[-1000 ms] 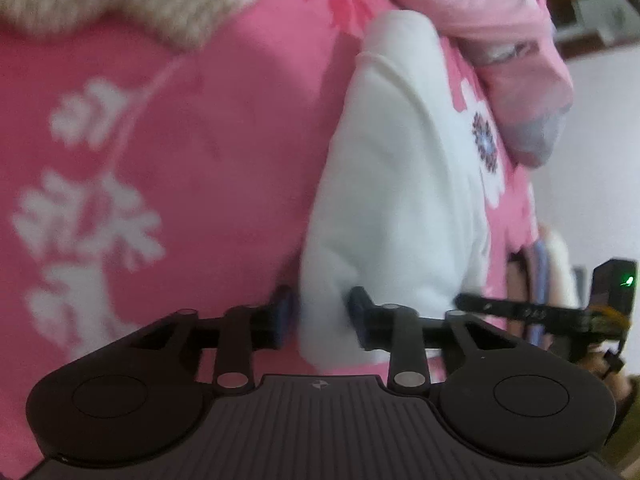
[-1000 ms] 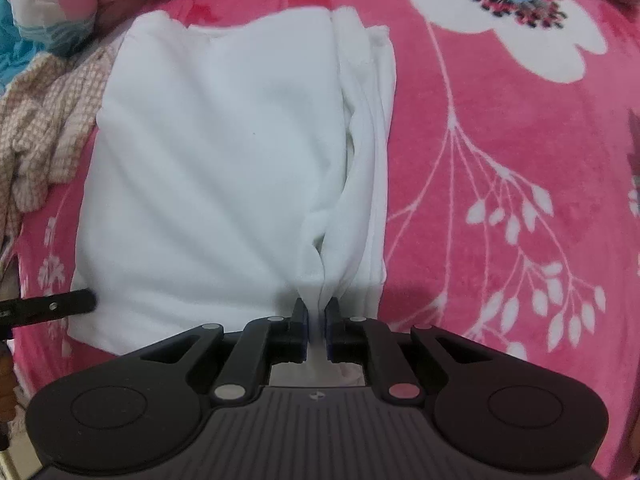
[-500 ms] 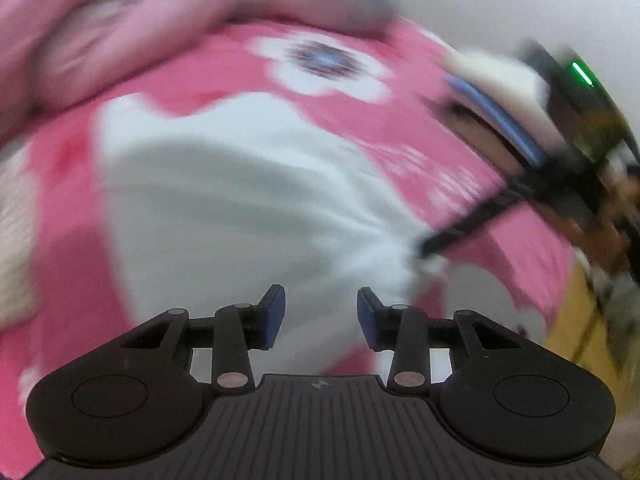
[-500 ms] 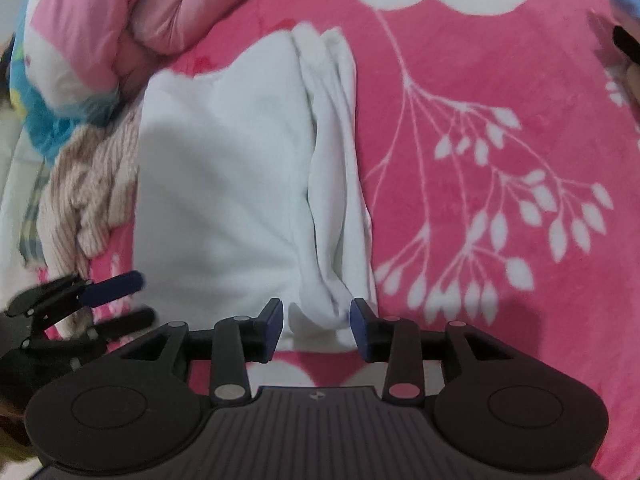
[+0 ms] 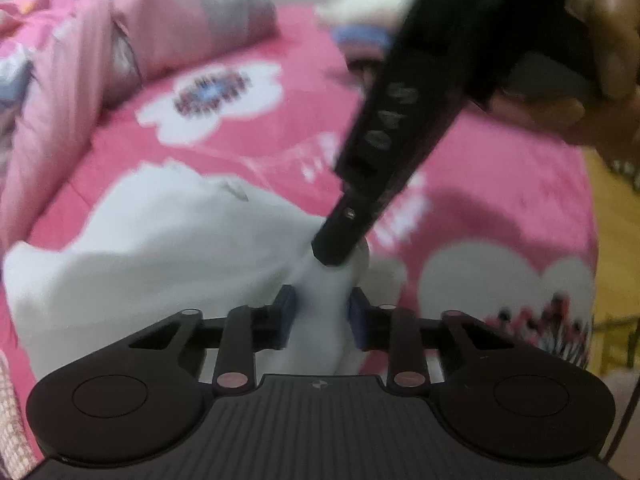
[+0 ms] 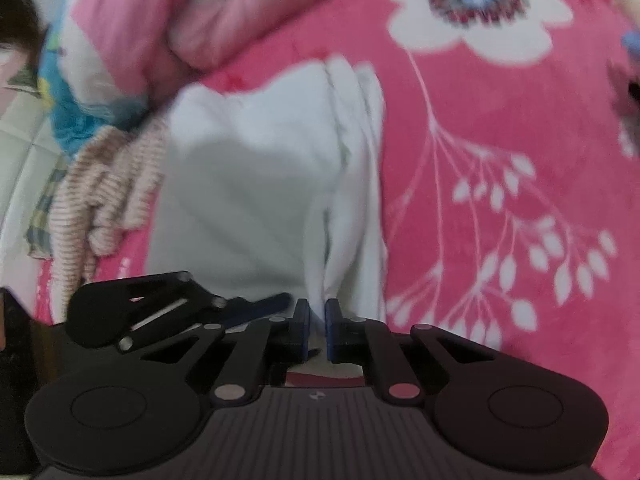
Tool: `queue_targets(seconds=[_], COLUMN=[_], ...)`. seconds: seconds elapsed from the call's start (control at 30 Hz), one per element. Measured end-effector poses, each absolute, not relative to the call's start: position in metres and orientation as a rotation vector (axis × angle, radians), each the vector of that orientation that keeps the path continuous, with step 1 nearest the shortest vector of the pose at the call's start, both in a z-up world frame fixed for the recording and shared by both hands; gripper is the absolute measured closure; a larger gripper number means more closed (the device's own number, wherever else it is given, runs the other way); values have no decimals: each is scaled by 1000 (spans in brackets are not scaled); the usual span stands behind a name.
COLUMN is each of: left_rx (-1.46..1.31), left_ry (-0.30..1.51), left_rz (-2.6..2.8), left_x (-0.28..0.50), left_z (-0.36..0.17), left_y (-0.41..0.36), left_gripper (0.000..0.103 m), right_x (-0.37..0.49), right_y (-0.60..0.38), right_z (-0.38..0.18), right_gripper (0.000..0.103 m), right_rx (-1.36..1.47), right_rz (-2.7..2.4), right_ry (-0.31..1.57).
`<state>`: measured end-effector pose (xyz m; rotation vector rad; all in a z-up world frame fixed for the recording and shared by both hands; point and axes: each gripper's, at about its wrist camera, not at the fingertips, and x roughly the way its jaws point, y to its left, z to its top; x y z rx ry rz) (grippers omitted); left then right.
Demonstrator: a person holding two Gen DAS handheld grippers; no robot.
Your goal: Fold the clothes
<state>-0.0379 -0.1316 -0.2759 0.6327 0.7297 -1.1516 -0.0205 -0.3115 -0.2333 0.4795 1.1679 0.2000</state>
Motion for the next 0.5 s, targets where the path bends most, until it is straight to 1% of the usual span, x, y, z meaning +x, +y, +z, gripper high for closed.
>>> queue_targets(seconds=[0.07,0.1,0.23,0.3,0.33,0.37,0.4,0.5], left_rx=[588,601,632,628,619,606,595,566], left_ry=[728,738,810,803,804,811,819,830], left_rz=[-1159,-1161,-1162,-1168,-1173,-1171,-1170,-1165], left_x=[-37,-39,-41,-41,-40,-38,-36,-37], left_z=[-267,-272,-301,-302,-302,-302,-301,-301], left_y=[-129,-131,-139,-139,-138,-138,-138,-135], left_gripper=[74,73,71,66,66,66,66,65], right_x=[-25,-27,-26,-22,-20,-18,-17,-7], right_y=[-316,-319,-319,-318,-319,-323,-326,-342], right_z=[-224,-229,-270,-277,-274,-267,-260,-239], right_gripper=[95,95,95,93,90,82,80,79], right_rx=[480,489,509,490,485,474,463,453], right_rz=[196,190,169,167,178,174,170,152], right_ry=[1160,1176,1292,1319,1325,1312,1299,1208])
